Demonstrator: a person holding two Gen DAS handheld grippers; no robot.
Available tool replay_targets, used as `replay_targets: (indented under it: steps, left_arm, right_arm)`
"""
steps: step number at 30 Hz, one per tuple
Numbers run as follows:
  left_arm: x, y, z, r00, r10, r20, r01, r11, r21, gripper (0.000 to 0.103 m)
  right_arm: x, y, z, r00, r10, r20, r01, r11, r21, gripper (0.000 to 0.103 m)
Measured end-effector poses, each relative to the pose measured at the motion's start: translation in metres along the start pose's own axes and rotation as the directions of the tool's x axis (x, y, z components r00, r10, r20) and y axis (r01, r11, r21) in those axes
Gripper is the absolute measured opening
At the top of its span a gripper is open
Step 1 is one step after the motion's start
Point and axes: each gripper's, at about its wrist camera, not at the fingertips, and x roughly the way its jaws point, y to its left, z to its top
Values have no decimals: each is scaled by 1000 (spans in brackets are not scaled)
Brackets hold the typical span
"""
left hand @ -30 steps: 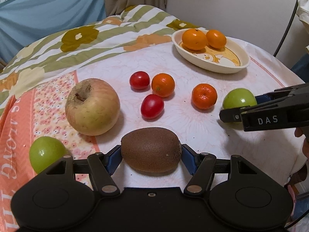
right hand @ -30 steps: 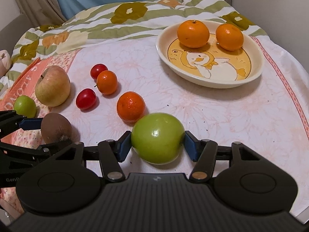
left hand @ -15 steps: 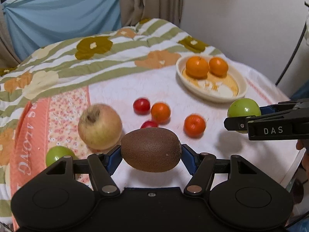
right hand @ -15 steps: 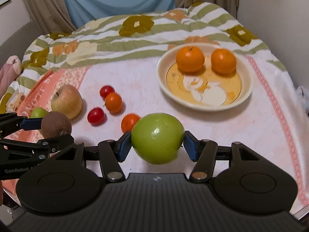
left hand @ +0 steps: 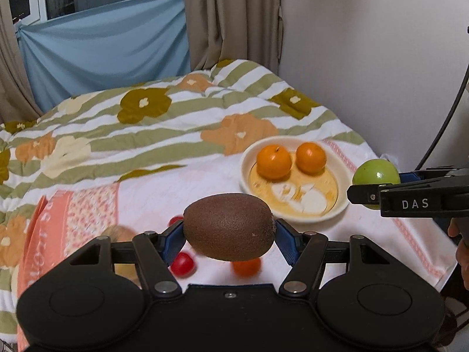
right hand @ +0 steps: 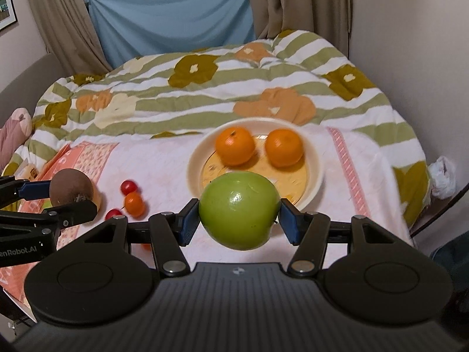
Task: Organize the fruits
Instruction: 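Place the kiwi in the duck bowl with the left tool while the right tool places the green apple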
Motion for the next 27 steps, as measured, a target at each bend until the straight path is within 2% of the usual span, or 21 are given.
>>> replay_targets:
  steps: [5,12,21,27]
  left_arm:
    - [21,-27,19,1000,-6,9,6,1000,3,69]
    - [69,-63,35,999,-30,-12,31,999,22,69]
    - [134,-97,33,995,-53,-82,57,997,56,69]
    - [156,-109,28,991,-51,-124,61,995,80,69]
  right_arm:
    - [7,-31,21,1000,3,11,-3,999,-32,73]
    - [33,-71,41,1000,11,-2,-11,998,-59,73]
    - [74,-101,49,998,40,-50,-44,995,-85,73]
    - [92,-108,49,996,49,-72,-55,995,-88,73]
